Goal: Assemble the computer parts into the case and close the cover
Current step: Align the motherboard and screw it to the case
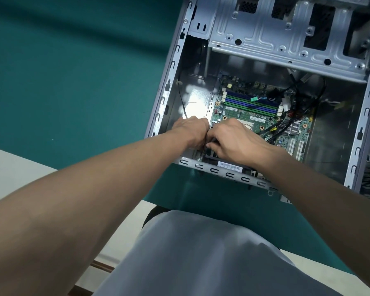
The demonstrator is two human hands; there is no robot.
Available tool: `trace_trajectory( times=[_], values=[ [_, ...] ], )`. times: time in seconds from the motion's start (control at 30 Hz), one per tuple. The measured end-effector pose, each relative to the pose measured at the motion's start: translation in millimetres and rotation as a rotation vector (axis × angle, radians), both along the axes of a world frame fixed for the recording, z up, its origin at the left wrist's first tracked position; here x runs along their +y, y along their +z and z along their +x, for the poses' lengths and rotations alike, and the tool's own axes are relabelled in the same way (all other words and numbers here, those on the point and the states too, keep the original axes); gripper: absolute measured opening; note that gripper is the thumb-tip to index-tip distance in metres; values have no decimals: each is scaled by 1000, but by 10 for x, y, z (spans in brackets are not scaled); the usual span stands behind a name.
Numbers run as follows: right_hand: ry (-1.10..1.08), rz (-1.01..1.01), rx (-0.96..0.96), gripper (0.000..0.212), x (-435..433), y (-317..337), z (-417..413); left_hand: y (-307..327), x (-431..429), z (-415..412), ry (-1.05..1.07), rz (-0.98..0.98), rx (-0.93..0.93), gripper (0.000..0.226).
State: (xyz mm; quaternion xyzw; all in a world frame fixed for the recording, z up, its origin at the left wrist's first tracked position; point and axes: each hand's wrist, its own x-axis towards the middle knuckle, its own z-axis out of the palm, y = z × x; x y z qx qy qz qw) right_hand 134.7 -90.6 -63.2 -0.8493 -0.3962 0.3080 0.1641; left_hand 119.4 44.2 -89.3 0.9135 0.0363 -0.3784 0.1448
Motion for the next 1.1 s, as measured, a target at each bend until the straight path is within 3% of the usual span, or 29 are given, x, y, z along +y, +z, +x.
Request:
trace_trajectory(
  times=[0.4, 0.53, 0.7, 1.1],
  values=[
    [-47, -39, 41, 14, 5, 8, -3, 43, -7, -6, 30, -1, 23, 25],
    [-73, -54, 45, 14, 1, 20, -18, 60, -17, -9, 22, -4, 25, 17],
    [-165, -54, 70, 14, -19, 41, -23, 63, -1, -1, 30, -18, 53, 31],
    [-325, -30, 116, 12, -57, 47, -6, -5, 35, 8, -9, -35, 96, 25]
  ],
)
